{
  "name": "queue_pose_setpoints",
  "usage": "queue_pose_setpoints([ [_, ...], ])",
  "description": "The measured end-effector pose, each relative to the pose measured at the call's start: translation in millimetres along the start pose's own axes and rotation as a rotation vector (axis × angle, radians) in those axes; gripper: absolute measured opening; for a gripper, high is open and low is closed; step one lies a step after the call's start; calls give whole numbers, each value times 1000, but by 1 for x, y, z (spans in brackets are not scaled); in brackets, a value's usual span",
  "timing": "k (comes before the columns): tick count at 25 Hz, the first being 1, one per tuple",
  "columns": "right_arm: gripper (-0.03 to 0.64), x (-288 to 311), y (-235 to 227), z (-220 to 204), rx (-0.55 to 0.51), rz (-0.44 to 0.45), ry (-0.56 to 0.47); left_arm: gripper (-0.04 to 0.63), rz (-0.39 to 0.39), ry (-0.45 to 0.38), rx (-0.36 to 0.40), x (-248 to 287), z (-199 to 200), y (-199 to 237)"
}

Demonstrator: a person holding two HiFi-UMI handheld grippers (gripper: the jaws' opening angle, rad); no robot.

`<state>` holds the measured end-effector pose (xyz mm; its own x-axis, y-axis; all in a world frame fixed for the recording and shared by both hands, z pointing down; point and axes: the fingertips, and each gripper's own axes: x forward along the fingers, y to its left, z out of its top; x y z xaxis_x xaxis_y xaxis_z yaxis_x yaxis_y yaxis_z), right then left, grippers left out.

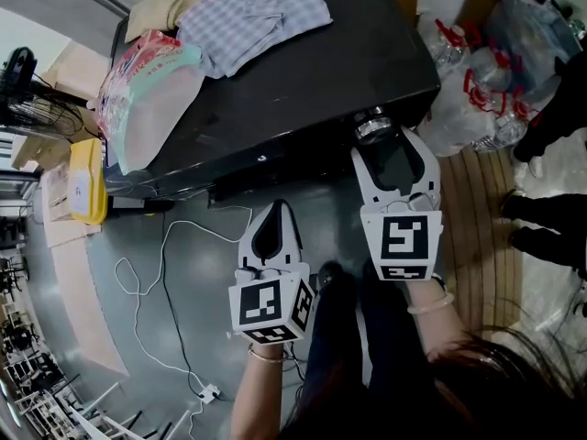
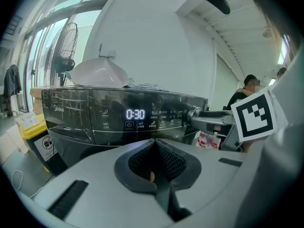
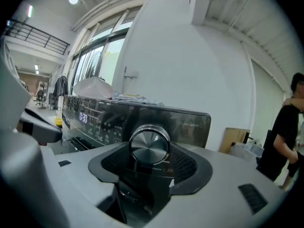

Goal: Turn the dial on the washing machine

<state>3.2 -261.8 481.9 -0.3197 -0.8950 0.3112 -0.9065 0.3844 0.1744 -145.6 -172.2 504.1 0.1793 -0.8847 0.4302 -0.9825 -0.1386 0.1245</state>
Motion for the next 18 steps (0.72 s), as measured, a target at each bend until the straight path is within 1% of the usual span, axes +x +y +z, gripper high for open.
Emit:
queue_pose_setpoints([
  [4, 287, 0, -3, -3, 158, 20, -8, 17, -2, -2, -3, 0, 0, 0],
  [7, 287, 0, -6, -5, 308, 38, -19, 17, -7, 0, -4, 1, 1, -2],
  [9, 287, 0, -7, -5, 360, 41, -24, 18, -14, 2, 4, 1, 0, -4],
  [11, 288, 0, -7, -5, 348, 39, -25, 18, -18, 2, 8, 1, -1, -6],
  [13, 288, 0, -6, -4, 309, 36, -22, 18, -20, 2, 7, 1, -1, -7],
  [15, 288, 0, -6, -3, 239, 27, -17, 17, -21, 3, 7, 1, -1, -8],
  [18, 311, 0, -4, -2, 133, 17, -3, 17, -22, 6, 8, 2, -2, -9],
])
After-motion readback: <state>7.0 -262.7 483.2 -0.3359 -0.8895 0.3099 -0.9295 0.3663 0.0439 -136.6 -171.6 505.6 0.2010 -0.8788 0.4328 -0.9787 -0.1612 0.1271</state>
